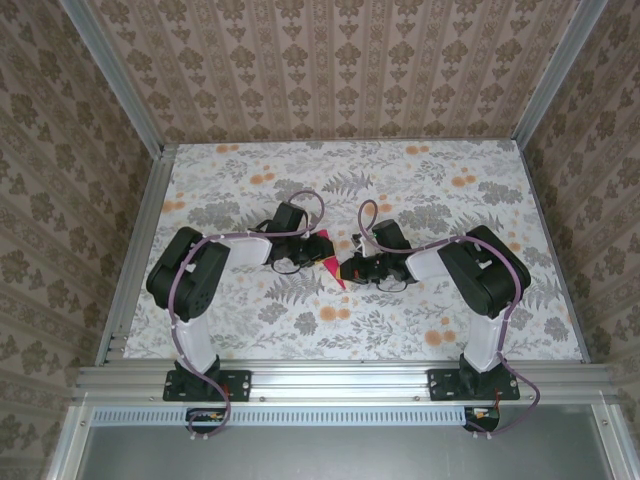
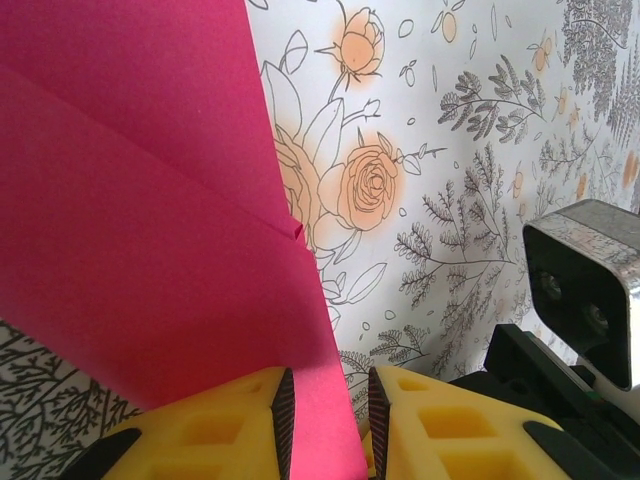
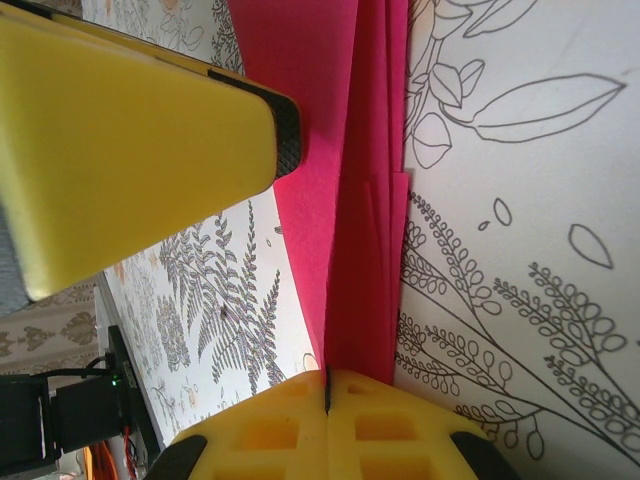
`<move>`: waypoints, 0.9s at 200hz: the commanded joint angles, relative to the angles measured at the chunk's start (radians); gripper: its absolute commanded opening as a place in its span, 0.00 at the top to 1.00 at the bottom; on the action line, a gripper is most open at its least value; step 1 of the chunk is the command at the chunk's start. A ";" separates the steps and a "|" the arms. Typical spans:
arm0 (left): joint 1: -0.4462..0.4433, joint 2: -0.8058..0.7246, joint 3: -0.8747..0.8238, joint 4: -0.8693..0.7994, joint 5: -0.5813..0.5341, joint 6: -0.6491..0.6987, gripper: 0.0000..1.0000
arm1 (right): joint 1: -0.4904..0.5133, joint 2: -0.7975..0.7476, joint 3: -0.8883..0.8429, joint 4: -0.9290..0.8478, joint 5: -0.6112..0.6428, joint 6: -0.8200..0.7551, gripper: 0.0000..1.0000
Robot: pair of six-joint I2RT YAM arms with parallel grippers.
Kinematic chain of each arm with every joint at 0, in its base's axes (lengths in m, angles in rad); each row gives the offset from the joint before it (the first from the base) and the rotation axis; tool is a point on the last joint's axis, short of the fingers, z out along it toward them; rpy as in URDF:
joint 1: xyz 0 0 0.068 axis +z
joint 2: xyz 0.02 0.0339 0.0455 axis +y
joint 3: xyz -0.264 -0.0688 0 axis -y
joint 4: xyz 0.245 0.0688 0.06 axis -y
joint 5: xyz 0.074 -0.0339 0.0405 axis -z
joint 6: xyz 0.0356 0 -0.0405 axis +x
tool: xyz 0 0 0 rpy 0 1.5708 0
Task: Fold a paper plane with a square sheet of paper (pick it up from the middle)
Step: Fold the wing for the fifth time at the center of the table.
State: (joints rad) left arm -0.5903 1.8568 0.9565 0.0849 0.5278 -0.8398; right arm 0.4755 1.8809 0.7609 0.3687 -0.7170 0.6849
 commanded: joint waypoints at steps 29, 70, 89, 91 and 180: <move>0.000 0.034 0.024 -0.040 -0.012 0.025 0.71 | -0.006 0.035 -0.005 -0.030 0.007 -0.004 0.92; 0.001 0.047 0.036 -0.049 -0.014 0.026 0.71 | -0.006 0.032 0.003 -0.045 -0.001 -0.004 0.91; 0.001 0.054 0.045 -0.066 -0.016 0.027 0.71 | -0.006 0.026 0.005 -0.055 -0.001 -0.005 0.90; 0.001 0.055 0.047 -0.070 -0.017 0.029 0.71 | -0.006 0.024 0.006 -0.057 -0.002 -0.006 0.90; 0.003 0.076 0.073 -0.144 -0.033 0.028 0.72 | -0.006 -0.033 0.023 -0.176 -0.023 -0.050 0.86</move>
State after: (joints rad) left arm -0.5903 1.9041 1.0187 0.0017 0.5270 -0.8360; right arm 0.4755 1.8717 0.7830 0.3019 -0.7303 0.6609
